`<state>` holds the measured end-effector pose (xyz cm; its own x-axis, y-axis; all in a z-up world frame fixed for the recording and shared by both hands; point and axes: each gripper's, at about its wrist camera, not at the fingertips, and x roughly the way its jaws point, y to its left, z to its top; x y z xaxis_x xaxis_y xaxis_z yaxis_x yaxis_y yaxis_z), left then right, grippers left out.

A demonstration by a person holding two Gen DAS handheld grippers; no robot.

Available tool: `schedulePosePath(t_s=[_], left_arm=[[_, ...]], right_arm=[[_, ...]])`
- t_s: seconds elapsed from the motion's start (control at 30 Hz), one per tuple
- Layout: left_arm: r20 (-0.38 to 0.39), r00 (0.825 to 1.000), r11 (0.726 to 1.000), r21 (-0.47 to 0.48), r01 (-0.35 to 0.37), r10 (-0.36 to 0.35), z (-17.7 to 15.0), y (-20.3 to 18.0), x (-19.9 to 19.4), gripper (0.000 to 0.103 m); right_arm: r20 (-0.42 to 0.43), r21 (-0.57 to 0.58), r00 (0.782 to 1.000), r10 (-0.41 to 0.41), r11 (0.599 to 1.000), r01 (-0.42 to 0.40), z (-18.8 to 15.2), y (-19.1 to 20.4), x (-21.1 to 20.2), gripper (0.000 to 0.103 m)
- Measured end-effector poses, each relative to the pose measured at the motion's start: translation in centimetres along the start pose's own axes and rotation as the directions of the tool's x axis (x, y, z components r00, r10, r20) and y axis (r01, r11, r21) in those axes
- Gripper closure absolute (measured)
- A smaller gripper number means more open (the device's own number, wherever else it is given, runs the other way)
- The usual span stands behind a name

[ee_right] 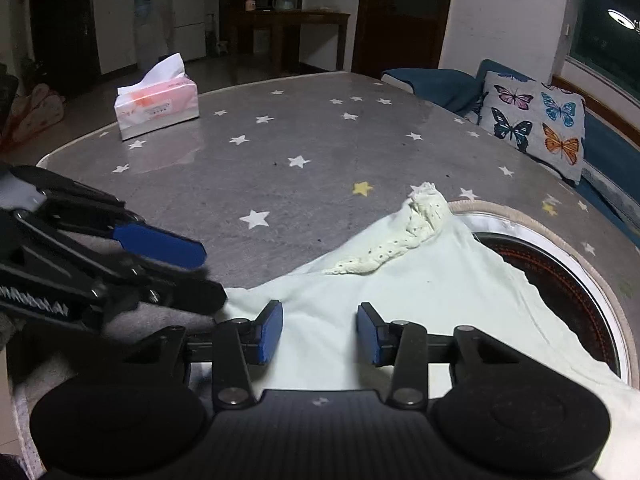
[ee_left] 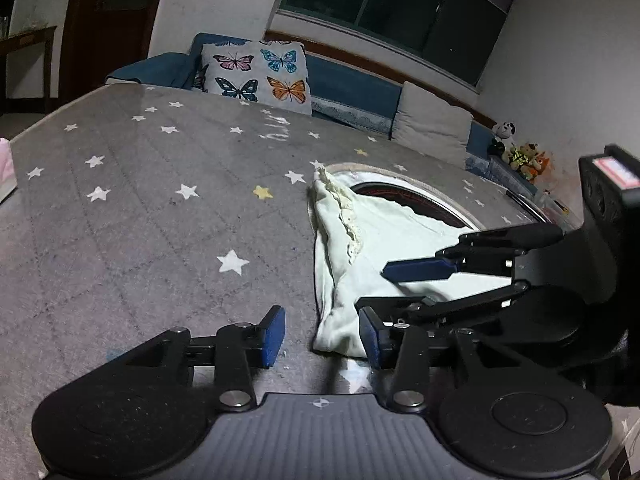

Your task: Fold clothes

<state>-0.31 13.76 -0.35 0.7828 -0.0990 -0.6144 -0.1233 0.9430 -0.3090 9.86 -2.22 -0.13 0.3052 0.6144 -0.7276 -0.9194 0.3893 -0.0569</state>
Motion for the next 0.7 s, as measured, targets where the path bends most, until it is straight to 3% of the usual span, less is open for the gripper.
schedulePosePath(t_s=[0.27, 0.33, 0.37, 0.47, 0.7], left_arm=[[-0.021, 0.999, 0.999, -0.009, 0.034, -0.034, -0.3, -0.7, 1.2, 0.059], [-0.021, 0.999, 0.999, -0.013, 0.045, -0.045, -0.3, -1.1, 1.4, 0.069], [-0.020, 0.999, 0.999, -0.016, 0.050, -0.050, -0.3, -1.3, 1.6, 0.081], [-0.003, 0.998, 0.997, -0.030, 0.066, -0.066, 0.0, -1.7, 1.4, 0.089], [0.058, 0.992, 0.993, -0.022, 0.115, -0.113, 1.1, -3.9, 0.6, 0.092]], right_arm=[[-0.001, 0.217, 0.999, 0.038, 0.975, -0.037, 1.5, -4.9, -2.1, 0.060], [-0.009, 0.255, 0.999, 0.038, 0.966, -0.034, 2.0, -5.7, -2.0, 0.060], [-0.013, 0.268, 0.999, 0.035, 0.963, -0.030, 2.4, -5.9, -2.0, 0.059], [-0.030, 0.287, 0.999, 0.035, 0.958, -0.025, 3.7, -6.2, -1.5, 0.055], [-0.132, 0.237, 0.991, 0.021, 0.972, 0.011, 6.8, -5.3, 1.4, 0.047]])
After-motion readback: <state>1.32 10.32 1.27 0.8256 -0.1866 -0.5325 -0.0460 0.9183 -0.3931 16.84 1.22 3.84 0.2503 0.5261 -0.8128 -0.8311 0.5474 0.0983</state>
